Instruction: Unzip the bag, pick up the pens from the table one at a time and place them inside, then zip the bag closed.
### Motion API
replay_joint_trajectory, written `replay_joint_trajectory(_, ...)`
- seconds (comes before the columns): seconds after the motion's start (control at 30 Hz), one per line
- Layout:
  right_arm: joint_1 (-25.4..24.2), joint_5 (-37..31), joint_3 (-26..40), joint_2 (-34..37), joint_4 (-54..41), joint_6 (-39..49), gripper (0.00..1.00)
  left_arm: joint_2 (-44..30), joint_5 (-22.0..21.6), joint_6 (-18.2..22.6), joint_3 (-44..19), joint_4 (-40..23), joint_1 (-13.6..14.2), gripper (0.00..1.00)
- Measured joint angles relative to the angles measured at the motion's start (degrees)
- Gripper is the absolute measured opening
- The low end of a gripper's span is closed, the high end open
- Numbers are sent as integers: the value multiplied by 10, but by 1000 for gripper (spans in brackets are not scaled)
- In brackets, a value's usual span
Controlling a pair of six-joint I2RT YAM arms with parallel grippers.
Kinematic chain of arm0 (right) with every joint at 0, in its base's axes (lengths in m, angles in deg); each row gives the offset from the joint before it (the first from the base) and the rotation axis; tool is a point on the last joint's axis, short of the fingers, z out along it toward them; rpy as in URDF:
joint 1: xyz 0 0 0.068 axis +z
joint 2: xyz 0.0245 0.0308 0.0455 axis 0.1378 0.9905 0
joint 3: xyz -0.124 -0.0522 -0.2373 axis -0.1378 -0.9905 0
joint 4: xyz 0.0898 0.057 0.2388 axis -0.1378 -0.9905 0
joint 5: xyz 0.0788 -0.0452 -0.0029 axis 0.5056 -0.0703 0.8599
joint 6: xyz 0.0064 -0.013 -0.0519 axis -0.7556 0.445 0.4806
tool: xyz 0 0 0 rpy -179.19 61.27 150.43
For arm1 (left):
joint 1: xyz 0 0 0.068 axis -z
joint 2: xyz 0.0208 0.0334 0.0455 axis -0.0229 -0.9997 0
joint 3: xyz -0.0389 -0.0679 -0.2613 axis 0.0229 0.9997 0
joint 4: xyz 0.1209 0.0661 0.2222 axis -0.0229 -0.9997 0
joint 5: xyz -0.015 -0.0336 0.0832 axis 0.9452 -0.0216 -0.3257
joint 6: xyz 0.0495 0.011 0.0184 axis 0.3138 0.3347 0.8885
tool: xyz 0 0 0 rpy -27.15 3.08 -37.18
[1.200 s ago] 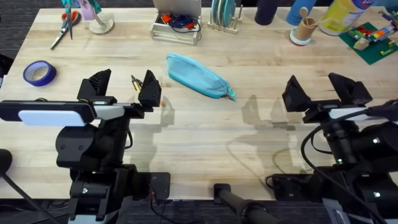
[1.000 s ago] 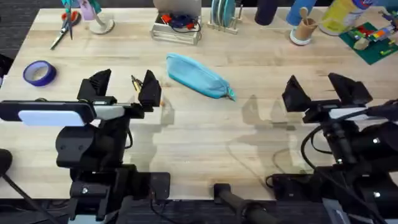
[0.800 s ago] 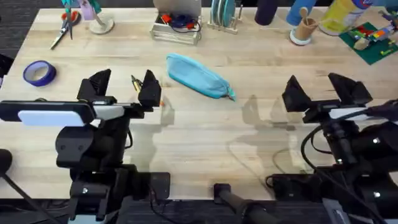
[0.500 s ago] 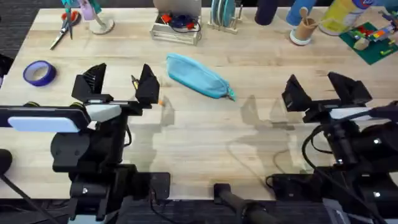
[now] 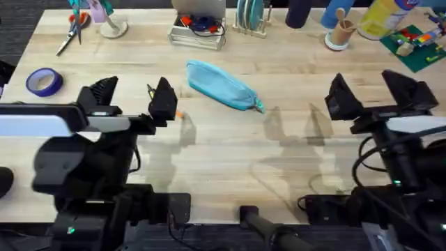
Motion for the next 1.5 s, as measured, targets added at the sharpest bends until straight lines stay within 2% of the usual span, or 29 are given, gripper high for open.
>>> replay_joint_trajectory(0.17,0,0,66,58,-75,-1,996,-50,0,0,-52,-24,0,993)
replay_joint_trajectory(0.4,0,0,184,180,-166,-2,996,-172,0,0,-142,-51,0,993)
replay_joint_trajectory(0.87,0,4,381,402,-310,-2,996,-464,0,5,-395,-237,0,994)
replay_joint_trajectory(1.03,1,4,434,467,-332,-2,996,-542,0,5,-469,-263,0,993)
replay_joint_trajectory(1.3,12,4,481,549,-351,-3,995,-624,0,5,-522,-270,0,993)
replay_joint_trajectory(1.5,13,29,494,584,-368,-3,997,-671,9,5,-538,-305,0,993)
